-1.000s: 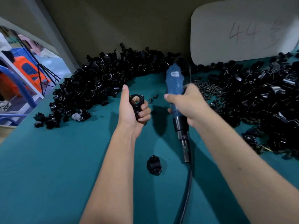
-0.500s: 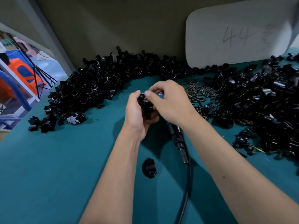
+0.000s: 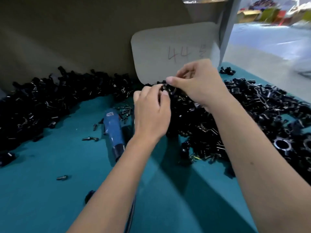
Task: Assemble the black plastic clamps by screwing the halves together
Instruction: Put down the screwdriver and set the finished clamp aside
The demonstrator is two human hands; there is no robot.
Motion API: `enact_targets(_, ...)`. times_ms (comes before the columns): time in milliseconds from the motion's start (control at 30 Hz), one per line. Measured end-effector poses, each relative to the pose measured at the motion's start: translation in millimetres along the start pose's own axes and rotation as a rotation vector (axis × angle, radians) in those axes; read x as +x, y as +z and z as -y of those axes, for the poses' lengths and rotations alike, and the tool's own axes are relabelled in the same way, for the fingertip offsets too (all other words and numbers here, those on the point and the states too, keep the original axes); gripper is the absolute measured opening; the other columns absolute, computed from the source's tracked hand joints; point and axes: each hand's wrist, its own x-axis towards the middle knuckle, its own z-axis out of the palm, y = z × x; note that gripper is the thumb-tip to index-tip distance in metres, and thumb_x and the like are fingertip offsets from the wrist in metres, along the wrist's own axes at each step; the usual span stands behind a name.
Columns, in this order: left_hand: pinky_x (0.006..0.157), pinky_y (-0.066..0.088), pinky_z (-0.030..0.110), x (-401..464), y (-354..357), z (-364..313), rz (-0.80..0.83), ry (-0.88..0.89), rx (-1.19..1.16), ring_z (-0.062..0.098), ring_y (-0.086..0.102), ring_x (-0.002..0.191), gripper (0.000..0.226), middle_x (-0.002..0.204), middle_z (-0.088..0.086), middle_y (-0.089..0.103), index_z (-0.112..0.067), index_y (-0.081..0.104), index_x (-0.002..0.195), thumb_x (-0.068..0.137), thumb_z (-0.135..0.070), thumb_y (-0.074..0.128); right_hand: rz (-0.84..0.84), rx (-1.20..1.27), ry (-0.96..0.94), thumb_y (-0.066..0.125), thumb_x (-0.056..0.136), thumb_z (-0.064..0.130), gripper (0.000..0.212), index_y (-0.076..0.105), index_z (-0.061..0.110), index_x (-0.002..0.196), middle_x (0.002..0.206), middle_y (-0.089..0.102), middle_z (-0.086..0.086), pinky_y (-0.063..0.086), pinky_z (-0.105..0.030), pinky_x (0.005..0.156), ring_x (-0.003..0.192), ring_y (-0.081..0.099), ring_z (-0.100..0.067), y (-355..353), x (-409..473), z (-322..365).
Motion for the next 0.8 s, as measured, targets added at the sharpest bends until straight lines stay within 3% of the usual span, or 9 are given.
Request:
enact_targets(67, 0.106, 0.035, 0.043, 4, 26, -19, 0.092, 0.046, 0.128, 0.027, 0.038, 0.121, 0.053, 0.125, 0.004, 0.056, -0.022, 0.067, 0.133, 0.099, -0.045, 0.033, -0.1, -0.142, 0.056, 0.086, 0.079, 0.042, 0.031, 0.071, 0.017, 0.069, 0.058, 0.059, 0.009, 0.039, -0.014, 0.05, 0.05, 0.054, 0.0, -22, 9, -18)
enact_targets(133, 0.109, 0.031, 0.046, 10, 48, -32, 0.145, 0.08, 0.225, 0.03, 0.033, 0.128, 0.052, 0.134, 0.005, 0.051, -0.029, 0.066, 0.135, 0.1, -0.048, 0.032, -0.137, -0.322, 0.101, 0.084, 0.082, 0.038, 0.027, 0.075, 0.014, 0.075, 0.068, 0.068, 0.0, 0.049, -0.026, 0.064, 0.068, 0.066, -0.017, -37, 16, -36)
enact_targets(233, 0.11, 0.027, 0.049, 14, 67, -39, 0.202, 0.121, 0.332, 0.031, 0.03, 0.13, 0.04, 0.136, 0.007, 0.049, -0.027, 0.074, 0.117, 0.104, -0.045, 0.041, -0.046, -0.523, 0.147, 0.081, 0.085, 0.032, 0.021, 0.077, 0.015, 0.095, 0.101, 0.076, -0.013, 0.054, -0.037, 0.093, 0.103, 0.069, -0.034, -40, 21, -53)
enact_targets(367, 0.106, 0.034, 0.048, 16, 57, -30, 0.129, 0.135, 0.245, 0.028, 0.035, 0.124, 0.031, 0.123, 0.002, 0.056, -0.022, 0.076, 0.098, 0.101, -0.04, 0.051, -0.053, -0.517, 0.171, 0.081, 0.084, 0.026, 0.021, 0.075, 0.015, 0.1, 0.104, 0.074, -0.014, 0.055, -0.041, 0.094, 0.106, 0.067, -0.036, -26, 23, -49)
enact_targets(500, 0.097, 0.041, 0.041, 20, 16, -2, -0.001, 0.064, 0.193, 0.028, 0.042, 0.111, 0.02, 0.106, 0.004, 0.059, -0.016, 0.073, 0.087, 0.095, -0.027, 0.059, -0.209, -0.32, -0.021, 0.073, 0.085, 0.023, 0.016, 0.073, 0.017, 0.1, 0.098, 0.071, -0.001, 0.05, -0.033, 0.089, 0.099, 0.065, -0.025, 18, 22, -8)
enact_targets(600, 0.077, 0.032, 0.032, 19, -29, 28, -0.071, -0.046, 0.273, 0.031, 0.046, 0.099, 0.02, 0.09, 0.008, 0.055, -0.017, 0.052, 0.072, 0.09, -0.021, 0.061, -0.014, -0.105, -0.083, 0.073, 0.085, 0.019, 0.005, 0.072, 0.02, 0.089, 0.081, 0.067, 0.008, 0.046, -0.018, 0.068, 0.08, 0.063, -0.014, 79, 12, 33)
enact_targets(667, 0.075, 0.03, 0.033, 11, -65, 50, -0.112, -0.13, 0.354, 0.034, 0.048, 0.094, 0.022, 0.085, 0.011, 0.054, -0.018, 0.048, 0.07, 0.088, -0.022, 0.061, 0.101, 0.065, -0.073, 0.072, 0.087, 0.014, 0.006, 0.072, 0.02, 0.089, 0.08, 0.067, 0.01, 0.043, -0.007, 0.063, 0.077, 0.063, -0.008, 123, 2, 56)
enact_targets(733, 0.08, 0.041, 0.04, 1, -103, 77, -0.179, -0.215, 0.52, 0.036, 0.049, 0.098, 0.011, 0.091, 0.013, 0.059, -0.016, 0.062, 0.077, 0.087, -0.021, 0.062, 0.184, 0.249, -0.032, 0.071, 0.089, 0.011, 0.009, 0.072, 0.02, 0.091, 0.083, 0.07, 0.007, 0.049, -0.015, 0.07, 0.079, 0.065, -0.008, 164, -11, 79)
enact_targets(800, 0.09, 0.044, 0.043, -10, -139, 104, -0.259, -0.354, 0.709, 0.036, 0.047, 0.112, 0.014, 0.111, 0.01, 0.059, -0.019, 0.071, 0.098, 0.089, -0.024, 0.061, 0.262, 0.259, -0.084, 0.07, 0.091, 0.011, 0.012, 0.072, 0.023, 0.09, 0.083, 0.069, 0.01, 0.049, -0.02, 0.069, 0.078, 0.064, -0.005, 200, -25, 100)
